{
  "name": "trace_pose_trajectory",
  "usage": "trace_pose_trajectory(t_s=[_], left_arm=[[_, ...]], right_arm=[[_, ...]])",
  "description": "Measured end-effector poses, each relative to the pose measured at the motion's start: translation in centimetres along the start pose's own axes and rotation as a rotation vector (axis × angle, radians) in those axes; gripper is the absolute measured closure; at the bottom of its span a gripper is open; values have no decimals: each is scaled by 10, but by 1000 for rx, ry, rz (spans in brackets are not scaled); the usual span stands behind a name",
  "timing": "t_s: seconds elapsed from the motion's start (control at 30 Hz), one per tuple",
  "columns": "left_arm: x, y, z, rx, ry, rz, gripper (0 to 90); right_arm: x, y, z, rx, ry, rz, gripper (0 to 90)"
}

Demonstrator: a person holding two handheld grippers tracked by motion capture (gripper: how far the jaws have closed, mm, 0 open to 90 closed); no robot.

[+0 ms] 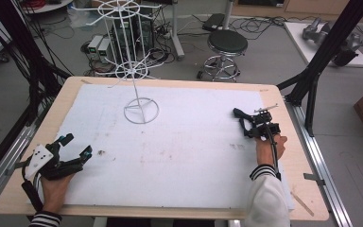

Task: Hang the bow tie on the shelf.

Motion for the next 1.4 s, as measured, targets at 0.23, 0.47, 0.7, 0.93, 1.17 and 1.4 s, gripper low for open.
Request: trace_pose_trajectory(t_s=[0.23,0.47,0.7,0.93,1.17,1.4], left_arm=[[0,0,0,-1,-1,0,149],[0,0,0,0,-3,-1,149],[0,0,0,0,-4,-1,149],[0,0,0,-1,-4,-1,149],[0,0,0,0,-4,-2,149],[0,0,0,0,-2,0,150]], right_arm=[[-3,2,1,25,9,23,744],[-4,1,2,26,0,34,877],[0,-4,3,35,-3,-14,881],[12,-17,6,49,-21,-148,881],[23,-33,15,67,-54,-303,884],[38,-52,29,84,-131,-436,884]])
Point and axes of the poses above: each handheld gripper's, and its own axes: y roughly forward along the jaws, x roughly out of its top, z roughly to its left, the point moved 9 cm from there along y, roughly forward along the jaws, and after that the axes turned 7 degrees about -y, right-handed, at the moved point
